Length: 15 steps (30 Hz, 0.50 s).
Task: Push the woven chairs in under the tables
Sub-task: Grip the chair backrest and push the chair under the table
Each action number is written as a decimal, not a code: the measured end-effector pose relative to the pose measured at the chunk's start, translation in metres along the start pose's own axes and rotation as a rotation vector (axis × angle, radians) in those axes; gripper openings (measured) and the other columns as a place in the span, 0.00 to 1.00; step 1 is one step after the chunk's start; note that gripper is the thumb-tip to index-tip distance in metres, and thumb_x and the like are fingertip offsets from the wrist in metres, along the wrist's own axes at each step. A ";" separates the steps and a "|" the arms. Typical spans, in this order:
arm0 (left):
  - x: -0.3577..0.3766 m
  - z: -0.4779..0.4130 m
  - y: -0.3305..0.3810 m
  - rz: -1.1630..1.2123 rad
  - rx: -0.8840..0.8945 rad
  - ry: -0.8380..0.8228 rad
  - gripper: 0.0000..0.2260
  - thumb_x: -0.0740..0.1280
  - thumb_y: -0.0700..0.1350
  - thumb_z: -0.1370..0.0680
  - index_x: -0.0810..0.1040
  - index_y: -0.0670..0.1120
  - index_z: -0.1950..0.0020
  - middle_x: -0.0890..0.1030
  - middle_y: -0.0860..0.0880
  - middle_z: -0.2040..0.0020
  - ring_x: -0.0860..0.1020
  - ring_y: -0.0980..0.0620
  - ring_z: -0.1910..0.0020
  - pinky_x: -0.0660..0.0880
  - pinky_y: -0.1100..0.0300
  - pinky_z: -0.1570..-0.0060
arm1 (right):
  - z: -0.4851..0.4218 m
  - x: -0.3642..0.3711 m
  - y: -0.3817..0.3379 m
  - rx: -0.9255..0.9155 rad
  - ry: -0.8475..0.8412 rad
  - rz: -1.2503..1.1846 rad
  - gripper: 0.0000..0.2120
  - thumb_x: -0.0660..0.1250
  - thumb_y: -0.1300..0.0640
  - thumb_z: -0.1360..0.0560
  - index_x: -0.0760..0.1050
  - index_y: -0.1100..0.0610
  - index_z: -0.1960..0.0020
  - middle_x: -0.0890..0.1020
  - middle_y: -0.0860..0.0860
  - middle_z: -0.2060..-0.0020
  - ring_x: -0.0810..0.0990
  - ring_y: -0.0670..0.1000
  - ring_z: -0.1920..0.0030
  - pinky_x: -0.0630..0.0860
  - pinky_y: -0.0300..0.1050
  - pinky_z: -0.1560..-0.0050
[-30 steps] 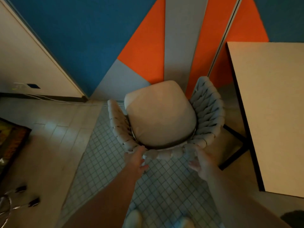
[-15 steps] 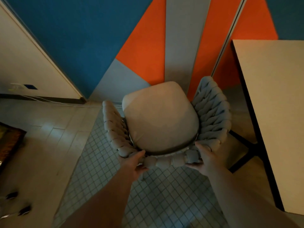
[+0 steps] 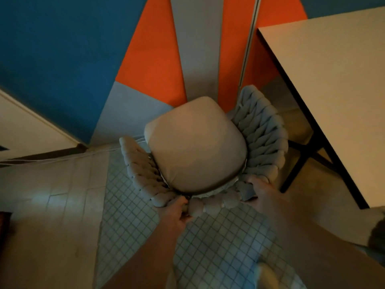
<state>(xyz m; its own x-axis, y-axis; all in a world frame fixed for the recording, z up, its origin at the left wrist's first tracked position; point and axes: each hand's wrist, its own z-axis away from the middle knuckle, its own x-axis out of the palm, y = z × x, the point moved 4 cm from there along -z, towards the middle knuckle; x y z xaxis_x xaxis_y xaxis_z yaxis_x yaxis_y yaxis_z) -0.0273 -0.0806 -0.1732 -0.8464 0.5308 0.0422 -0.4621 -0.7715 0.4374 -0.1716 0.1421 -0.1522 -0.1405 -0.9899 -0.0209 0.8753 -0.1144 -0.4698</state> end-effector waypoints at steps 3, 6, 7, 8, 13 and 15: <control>-0.019 -0.004 0.007 -0.032 0.005 -0.005 0.20 0.71 0.32 0.24 0.76 0.42 0.33 0.80 0.37 0.38 0.81 0.37 0.45 0.82 0.44 0.65 | 0.007 0.000 0.025 0.005 0.045 -0.059 0.29 0.71 0.60 0.25 0.64 0.52 0.27 0.71 0.61 0.32 0.76 0.67 0.40 0.81 0.68 0.56; -0.039 -0.002 0.021 -0.139 0.021 -0.036 0.17 0.70 0.32 0.24 0.76 0.40 0.35 0.81 0.38 0.42 0.81 0.40 0.49 0.81 0.44 0.63 | 0.023 0.006 0.055 0.040 0.078 -0.125 0.27 0.71 0.60 0.24 0.65 0.53 0.28 0.71 0.61 0.32 0.76 0.67 0.40 0.79 0.70 0.51; -0.045 -0.003 0.026 -0.178 0.023 -0.053 0.17 0.70 0.32 0.24 0.76 0.39 0.35 0.81 0.39 0.41 0.81 0.41 0.50 0.80 0.44 0.62 | 0.032 0.009 0.063 0.054 0.090 -0.146 0.27 0.71 0.60 0.24 0.66 0.53 0.28 0.71 0.61 0.31 0.75 0.68 0.39 0.78 0.71 0.49; -0.051 -0.004 0.031 -0.210 0.019 -0.072 0.17 0.70 0.32 0.24 0.76 0.39 0.35 0.80 0.39 0.40 0.81 0.41 0.49 0.80 0.45 0.62 | 0.041 0.013 0.071 0.063 0.107 -0.178 0.27 0.70 0.61 0.24 0.65 0.53 0.28 0.70 0.60 0.30 0.74 0.68 0.37 0.77 0.72 0.47; -0.073 -0.015 0.059 -0.323 0.008 -0.123 0.18 0.69 0.31 0.24 0.76 0.37 0.34 0.81 0.37 0.39 0.81 0.40 0.48 0.81 0.46 0.62 | 0.072 0.036 0.101 0.065 0.151 -0.339 0.27 0.68 0.63 0.22 0.64 0.52 0.27 0.67 0.60 0.28 0.71 0.68 0.34 0.75 0.72 0.43; -0.079 -0.022 0.070 -0.359 0.007 -0.141 0.20 0.69 0.30 0.25 0.75 0.36 0.33 0.82 0.36 0.42 0.82 0.40 0.50 0.82 0.48 0.66 | 0.078 0.045 0.110 0.057 0.149 -0.388 0.27 0.67 0.63 0.21 0.63 0.52 0.26 0.66 0.60 0.27 0.71 0.69 0.34 0.76 0.69 0.45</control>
<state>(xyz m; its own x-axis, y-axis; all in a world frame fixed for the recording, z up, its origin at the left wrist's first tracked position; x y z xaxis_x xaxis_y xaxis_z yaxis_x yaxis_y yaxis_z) 0.0015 -0.1838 -0.1655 -0.5859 0.8104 0.0080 -0.7204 -0.5253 0.4528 -0.0452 0.0784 -0.1361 -0.5263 -0.8501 0.0189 0.7679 -0.4848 -0.4186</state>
